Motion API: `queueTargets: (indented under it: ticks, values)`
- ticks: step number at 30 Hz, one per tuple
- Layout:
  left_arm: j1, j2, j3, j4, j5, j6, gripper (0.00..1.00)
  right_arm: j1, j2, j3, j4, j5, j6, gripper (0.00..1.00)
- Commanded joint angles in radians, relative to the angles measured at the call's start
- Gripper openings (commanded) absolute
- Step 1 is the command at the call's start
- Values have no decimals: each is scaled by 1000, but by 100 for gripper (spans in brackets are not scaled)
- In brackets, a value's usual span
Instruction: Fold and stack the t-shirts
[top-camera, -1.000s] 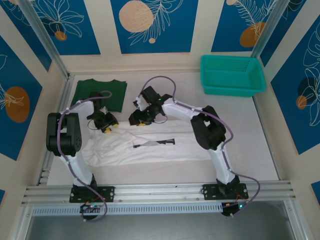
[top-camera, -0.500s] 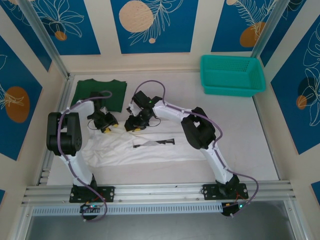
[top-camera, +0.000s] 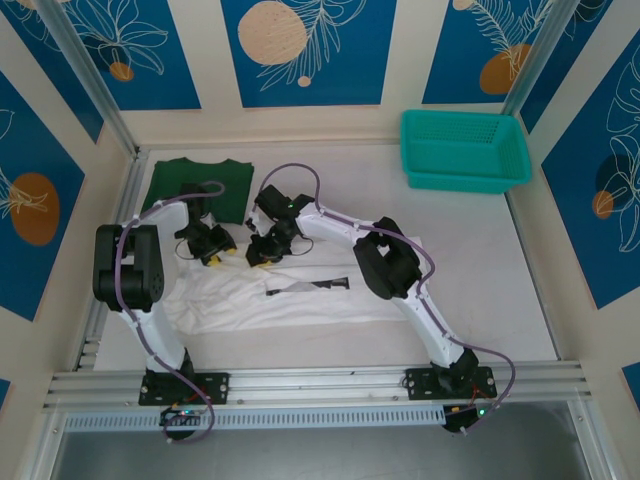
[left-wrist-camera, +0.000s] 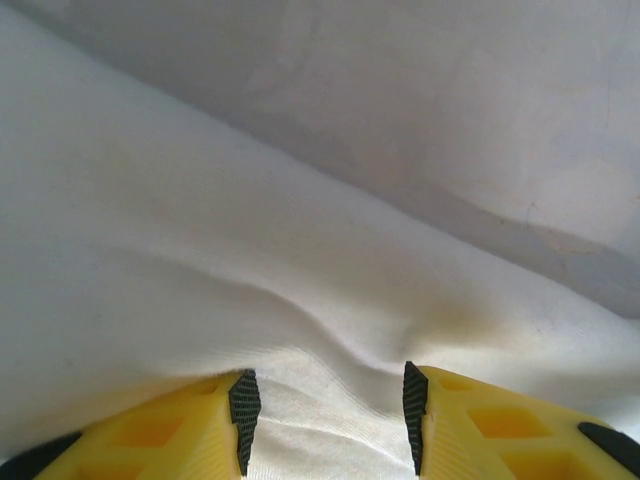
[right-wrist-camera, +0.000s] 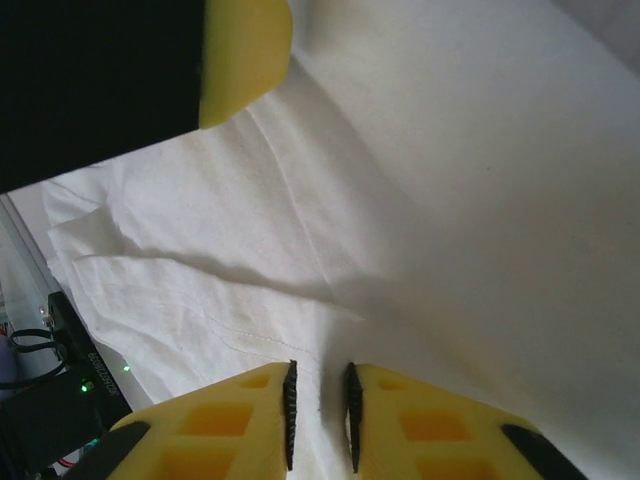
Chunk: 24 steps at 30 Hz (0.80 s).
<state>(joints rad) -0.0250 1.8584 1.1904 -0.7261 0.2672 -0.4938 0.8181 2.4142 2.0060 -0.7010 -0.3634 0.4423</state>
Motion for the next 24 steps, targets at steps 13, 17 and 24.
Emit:
queueTargets:
  ticks: [13,17,24]
  values:
    - [-4,12,18,-34,-92,38,46,46,-237,-329,188,-19,-102,13]
    - [-4,20,24,-38,-101,42,46,64,-309,-434,246,13,-153,14]
    - [-4,28,38,-41,-107,47,46,84,-329,-547,241,52,-203,15]
